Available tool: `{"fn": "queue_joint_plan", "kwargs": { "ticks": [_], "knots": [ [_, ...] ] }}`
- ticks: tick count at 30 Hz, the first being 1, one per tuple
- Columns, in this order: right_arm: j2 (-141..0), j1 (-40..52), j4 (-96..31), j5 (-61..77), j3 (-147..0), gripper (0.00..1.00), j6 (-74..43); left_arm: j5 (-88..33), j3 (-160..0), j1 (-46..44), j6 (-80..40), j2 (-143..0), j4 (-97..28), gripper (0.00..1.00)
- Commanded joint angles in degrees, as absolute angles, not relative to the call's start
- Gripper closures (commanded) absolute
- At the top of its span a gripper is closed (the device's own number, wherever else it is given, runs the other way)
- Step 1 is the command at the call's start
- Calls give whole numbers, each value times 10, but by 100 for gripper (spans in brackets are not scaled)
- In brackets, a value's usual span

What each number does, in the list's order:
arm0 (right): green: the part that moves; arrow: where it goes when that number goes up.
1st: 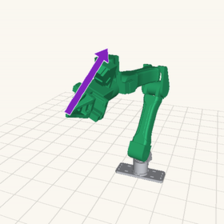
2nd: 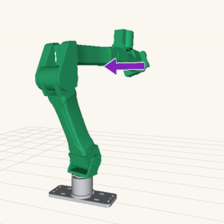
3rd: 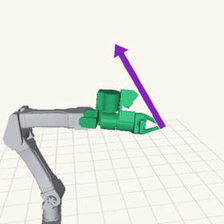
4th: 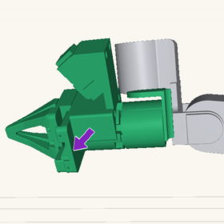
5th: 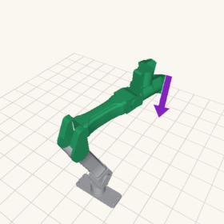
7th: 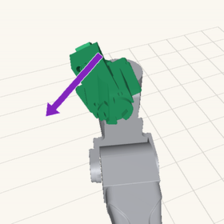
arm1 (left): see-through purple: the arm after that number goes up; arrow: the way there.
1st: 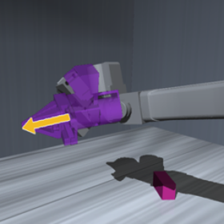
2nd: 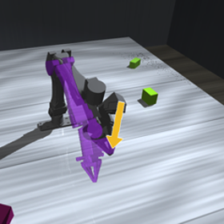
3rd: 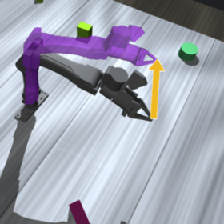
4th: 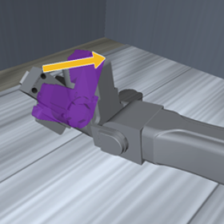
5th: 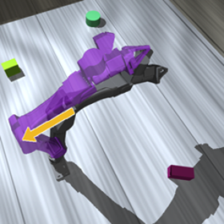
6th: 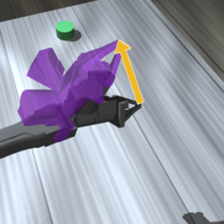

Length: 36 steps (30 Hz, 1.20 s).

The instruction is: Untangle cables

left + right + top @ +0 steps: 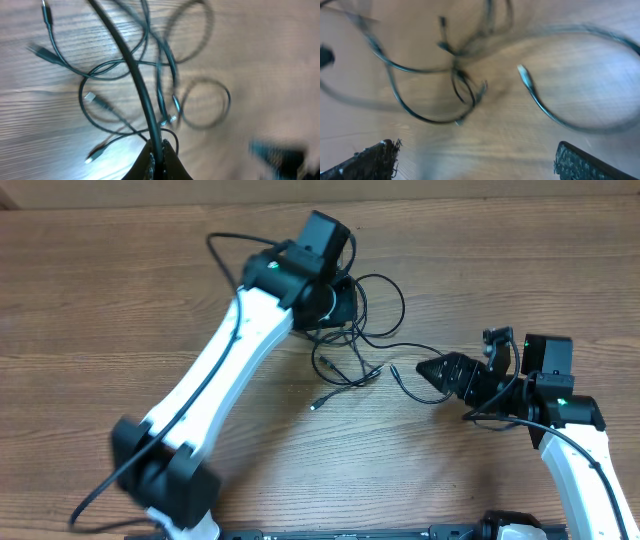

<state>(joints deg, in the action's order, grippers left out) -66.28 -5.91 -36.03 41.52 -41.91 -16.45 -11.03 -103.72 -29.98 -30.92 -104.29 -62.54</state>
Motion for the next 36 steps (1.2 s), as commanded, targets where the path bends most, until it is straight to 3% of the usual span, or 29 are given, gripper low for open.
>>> {"fn": "queue_joint_plan", "kwargs": {
  "ticks": [1,8,16,22,26,33,36],
  "knots": [
    [-663,-61,-322,463,-430,1,-210,-127,-1048,-299,-158,-990,-657,96],
    [-663,-60,-221,515,-430,4,-348,-132,-1048,-299,-137,-957,-675,96],
    [-664,-30,-212,513,-430,4,-348,-226,-1075,-299,-87,-951,-670,96],
    [-664,19,-213,441,-430,4,-347,-198,-1128,-299,-77,-912,-679,96],
    [-664,33,-216,394,-430,4,-348,-117,-1180,-299,-79,-869,-700,96],
    [-679,33,-245,330,-430,0,-365,220,-1224,-274,-197,-779,-702,95],
    [-691,33,-270,319,-430,0,-364,297,-1224,-228,-251,-754,-706,96]
  ]
}}
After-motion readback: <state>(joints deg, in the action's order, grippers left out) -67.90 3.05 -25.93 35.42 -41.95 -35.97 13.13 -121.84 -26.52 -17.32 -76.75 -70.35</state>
